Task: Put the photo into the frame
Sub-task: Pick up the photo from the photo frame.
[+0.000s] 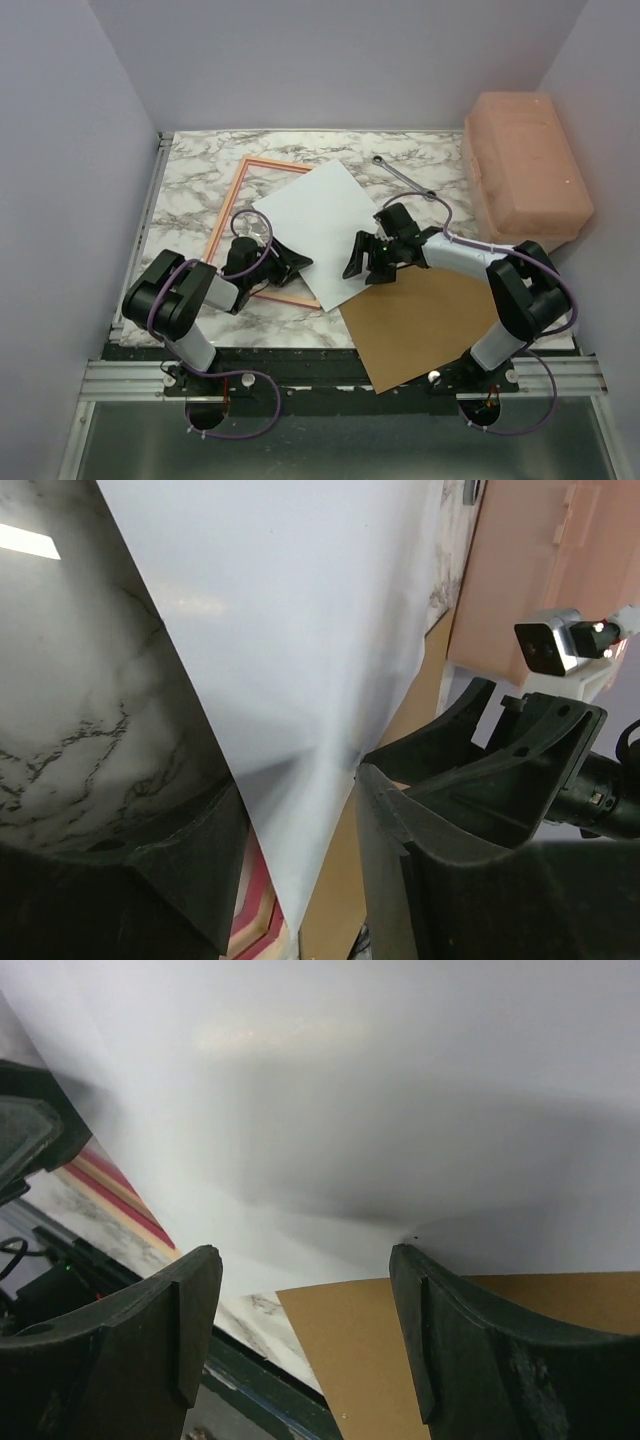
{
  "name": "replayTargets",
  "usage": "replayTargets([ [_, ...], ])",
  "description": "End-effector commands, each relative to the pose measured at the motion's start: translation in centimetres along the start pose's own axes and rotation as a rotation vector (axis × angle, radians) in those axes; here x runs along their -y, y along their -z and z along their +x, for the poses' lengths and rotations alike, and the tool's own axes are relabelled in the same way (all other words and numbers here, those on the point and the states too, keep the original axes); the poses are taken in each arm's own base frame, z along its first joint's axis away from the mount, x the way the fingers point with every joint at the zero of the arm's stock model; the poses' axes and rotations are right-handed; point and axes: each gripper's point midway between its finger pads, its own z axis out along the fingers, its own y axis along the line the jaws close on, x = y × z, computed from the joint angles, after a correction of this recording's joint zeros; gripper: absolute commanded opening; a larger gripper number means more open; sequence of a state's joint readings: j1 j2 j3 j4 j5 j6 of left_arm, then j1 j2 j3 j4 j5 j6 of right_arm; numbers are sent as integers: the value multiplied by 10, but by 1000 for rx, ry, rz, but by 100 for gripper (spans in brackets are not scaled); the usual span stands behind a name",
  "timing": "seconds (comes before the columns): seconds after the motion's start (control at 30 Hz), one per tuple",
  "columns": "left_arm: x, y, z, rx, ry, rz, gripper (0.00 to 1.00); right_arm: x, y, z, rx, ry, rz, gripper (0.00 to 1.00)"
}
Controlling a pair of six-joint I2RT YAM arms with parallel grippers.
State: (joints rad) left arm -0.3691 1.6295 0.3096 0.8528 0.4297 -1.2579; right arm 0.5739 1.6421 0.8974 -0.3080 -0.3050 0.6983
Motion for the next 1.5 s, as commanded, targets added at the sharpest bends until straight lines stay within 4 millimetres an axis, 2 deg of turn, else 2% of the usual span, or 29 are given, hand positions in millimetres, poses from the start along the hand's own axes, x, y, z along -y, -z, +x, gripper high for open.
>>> replayTargets([
  [0.0,-2,-5,4,-10,-25,-7,48,10,-12,47,-126,-48,-30,76],
  [0.1,2,-3,3,-1,-37,9,47,5,-13,61,-153,-63,-62,76],
  [0.17,6,2,3,11,-43,20,42,5,-13,62,-152,-70,-71,76],
  [0.27,9,9,1,35,-50,20,26,1,-10,58,-139,-65,-75,76],
  [0.5,29,26,-2,68,-88,43,1,-17,-1,44,-102,-38,-118,76],
  [0.67,50,46,-14,129,-151,12,0,-22,14,32,-43,4,-103,79],
  [0.7,55,52,-18,153,-178,-5,0,-21,18,29,-22,15,-93,84],
  [0.8,78,83,-35,253,-257,-53,0,-21,26,21,18,34,-66,89],
  [0.9,111,119,-50,357,-334,-36,0,-22,30,16,37,42,-51,90],
  [1.07,172,177,-58,457,-454,17,0,-31,28,6,45,45,-57,90],
  [1.13,190,197,-58,480,-487,29,0,-37,24,2,42,46,-62,90],
  [1.27,214,236,-53,518,-542,46,0,-50,10,-7,25,60,-61,87],
  [1.37,224,268,-51,580,-568,55,0,-62,-7,-14,10,78,-56,82],
  [1.47,228,297,-49,641,-591,51,0,-63,-28,-17,-14,104,12,78],
])
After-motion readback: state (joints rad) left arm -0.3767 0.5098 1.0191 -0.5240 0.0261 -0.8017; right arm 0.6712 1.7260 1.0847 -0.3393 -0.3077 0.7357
